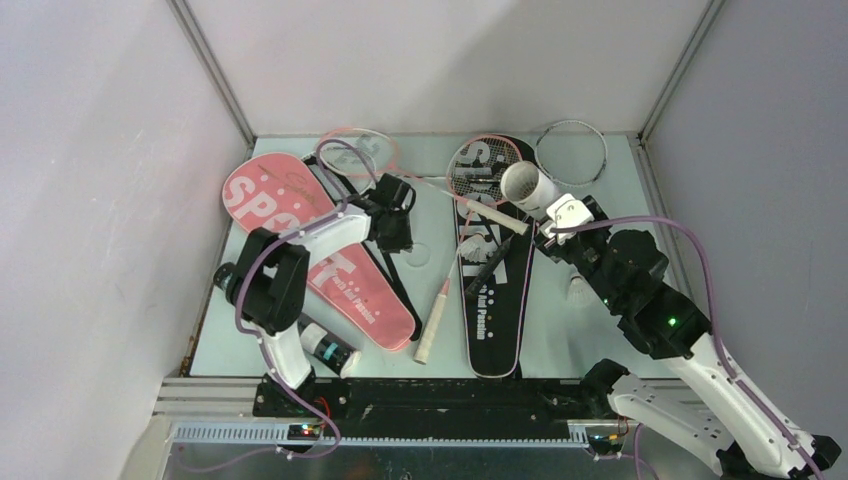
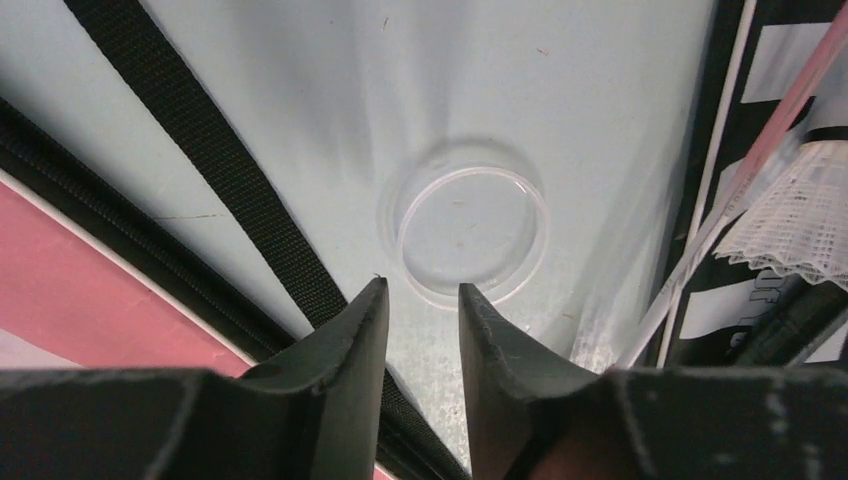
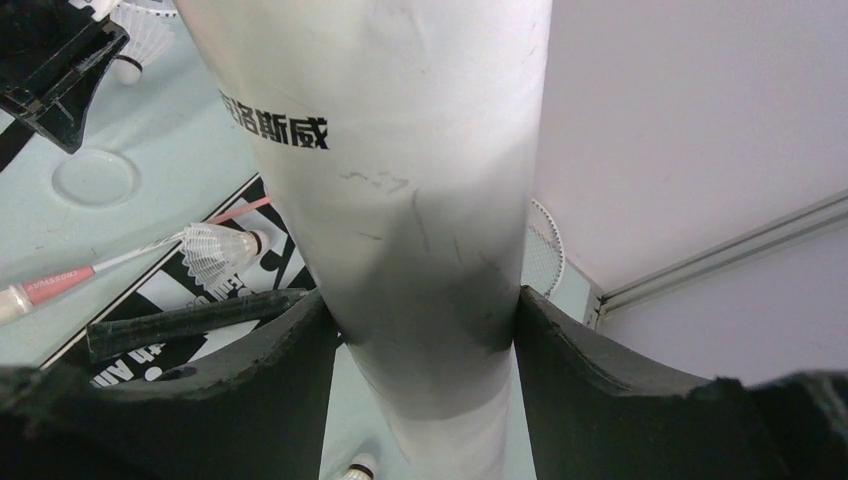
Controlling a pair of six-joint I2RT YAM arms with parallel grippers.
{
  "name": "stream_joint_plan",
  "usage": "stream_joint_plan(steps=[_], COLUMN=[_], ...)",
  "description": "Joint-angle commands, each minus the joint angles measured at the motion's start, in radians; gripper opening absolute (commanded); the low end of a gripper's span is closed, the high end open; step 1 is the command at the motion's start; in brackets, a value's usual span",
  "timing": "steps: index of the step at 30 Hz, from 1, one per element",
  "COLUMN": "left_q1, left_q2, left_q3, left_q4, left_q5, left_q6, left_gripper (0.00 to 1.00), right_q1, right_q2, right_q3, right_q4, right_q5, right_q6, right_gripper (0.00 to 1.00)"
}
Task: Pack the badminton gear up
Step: Place the lid at the center of the board.
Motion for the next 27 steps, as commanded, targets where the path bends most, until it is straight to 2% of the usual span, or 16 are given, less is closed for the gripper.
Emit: stream_joint_plan(steps=[1, 8, 12, 15, 18, 21, 27], left_q1=[0.000, -0.086, -0.187, -0.228, -0.282, -0.386, -0.566], left_q2=[-0.116, -0.226, -0.212, -0.182, -0.181, -0.164, -0.069], left_q3=[-0.024, -0.034, -0.002, 0.005, -0.026, -0.067, -0.111], left_q4=[0.068, 0.214, 0.294, 0.382, 0.543, 0.678, 0.938], left_q5=[0.030, 0.177, 0.175, 0.211, 0.125, 0.016, -0.179], left_q6=[-0.012, -0.063, 0.009, -0.018, -0.031, 0.001, 0.076], left_gripper=[0.40, 0.49, 0.55, 0.55, 0.56, 0.60, 0.65], right_q1=[-0.005, -0.005, -0.005, -0.006, -0.005, -0.005, -0.005], right_q2=[-0.030, -0.061, -0.087, -0.115, -0.148, -0.163, -0.180], right_q3=[0.028, 0.028, 0.028, 0.028, 0.028, 0.041, 0.092], right_q4=[0.059, 0.077, 0.101, 0.167, 0.247, 0.311, 0.332], right_q5=[0.013, -0.004, 0.010, 0.058, 0.104, 0.135, 0.147], right_q6=[0.008, 0.060, 0.077, 0.086, 0.089, 0.088, 0.092], right_gripper=[0.52, 0.53, 0.53, 0.53, 0.53, 0.53, 0.53])
